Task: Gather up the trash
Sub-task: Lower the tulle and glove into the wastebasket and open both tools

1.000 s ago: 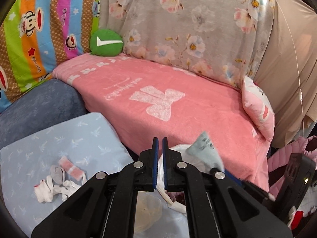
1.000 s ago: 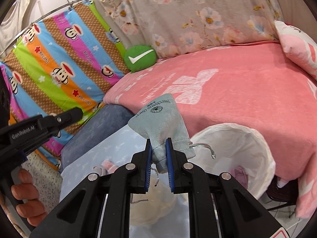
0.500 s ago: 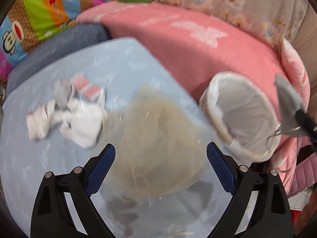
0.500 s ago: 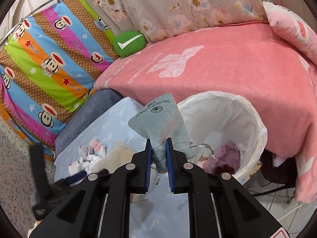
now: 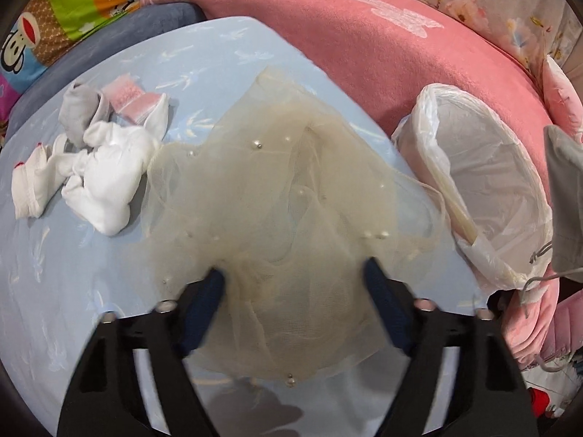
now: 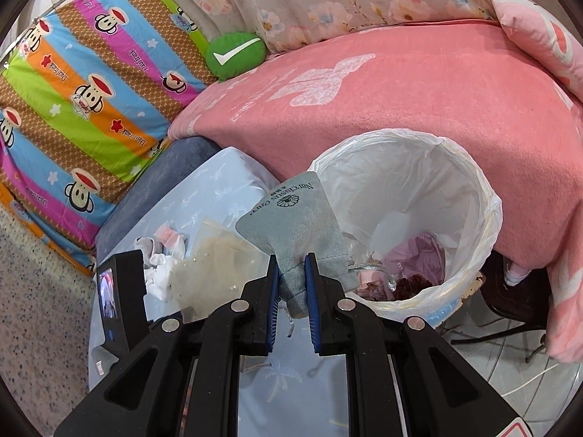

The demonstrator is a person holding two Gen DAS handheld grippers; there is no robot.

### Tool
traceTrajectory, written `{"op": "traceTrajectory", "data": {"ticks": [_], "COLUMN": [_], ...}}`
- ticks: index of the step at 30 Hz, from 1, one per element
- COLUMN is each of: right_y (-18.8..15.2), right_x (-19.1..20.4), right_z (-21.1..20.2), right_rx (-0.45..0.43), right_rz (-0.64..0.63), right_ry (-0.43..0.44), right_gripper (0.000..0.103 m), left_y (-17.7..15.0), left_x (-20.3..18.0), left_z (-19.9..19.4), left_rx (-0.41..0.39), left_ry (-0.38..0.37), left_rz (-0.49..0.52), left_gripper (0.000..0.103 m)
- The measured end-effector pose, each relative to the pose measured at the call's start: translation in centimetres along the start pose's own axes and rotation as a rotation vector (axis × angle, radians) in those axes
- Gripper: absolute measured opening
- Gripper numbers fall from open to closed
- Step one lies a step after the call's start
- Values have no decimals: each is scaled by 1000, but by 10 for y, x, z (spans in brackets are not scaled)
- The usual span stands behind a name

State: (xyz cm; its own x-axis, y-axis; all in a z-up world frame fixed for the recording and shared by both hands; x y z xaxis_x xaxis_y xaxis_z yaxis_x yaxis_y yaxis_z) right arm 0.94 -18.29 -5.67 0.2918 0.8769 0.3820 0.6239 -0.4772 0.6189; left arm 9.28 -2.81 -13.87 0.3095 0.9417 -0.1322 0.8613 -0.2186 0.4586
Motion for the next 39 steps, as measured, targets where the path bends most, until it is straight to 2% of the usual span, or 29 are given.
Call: {"op": "traceTrajectory", "data": {"ticks": [1,2,4,6,10,22,35,36,38,39], "right_y": [1,1,3,4,6,35,56,57,59,60], "right_x": [0,-1,-2,-2,-3,-32,-77,-78,-79,-79], "right_z": [1,2,4,5,1,-30,-52,-53,-53,-53], "right_rx": [0,0,1,2,-11,-112,-184,-188,-193,-195], "right_rz": [0,3,8,9,9,57,131,133,134,132], "right_ry": [-1,-1,-1,-5,-10,-60,-113,-116,-117,-117], "right_gripper": [13,13,13,13,13,13,13,13,13,13], "left_y": [1,4,7,10,14,63,84,84,85,85], "left_x": [0,1,0,-2,-15,-86,-154,-156,-157,-155], "left_z": [0,2,4,4,-15,-78,-87,-88,-89,-91], "left_rx": [1,1,14,29,-11,-173,-229,-233,-243,-252], "left_ry": [-3,-11,-38,-79,-105,-239,-357,-363,-353,-341], "left_rz": [6,7,0,-6,22,143,286,298,295,282], "left_gripper": [45,36,8,5,5,5,8,11,33,57]}}
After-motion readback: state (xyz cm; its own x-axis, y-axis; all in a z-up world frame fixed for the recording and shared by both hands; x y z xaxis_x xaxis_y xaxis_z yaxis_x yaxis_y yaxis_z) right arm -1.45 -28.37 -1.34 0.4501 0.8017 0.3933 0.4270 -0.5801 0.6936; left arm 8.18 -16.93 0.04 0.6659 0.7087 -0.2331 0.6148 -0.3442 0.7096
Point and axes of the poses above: each gripper's, at about its wrist camera, not at the fingertips, and z roughly the way its jaws point, x to its left, y to its top, the point moved 3 cm from there along z, roughly the way its jaws point, and after that the axes turned 1 degree about -y, right-handed, at the moved point
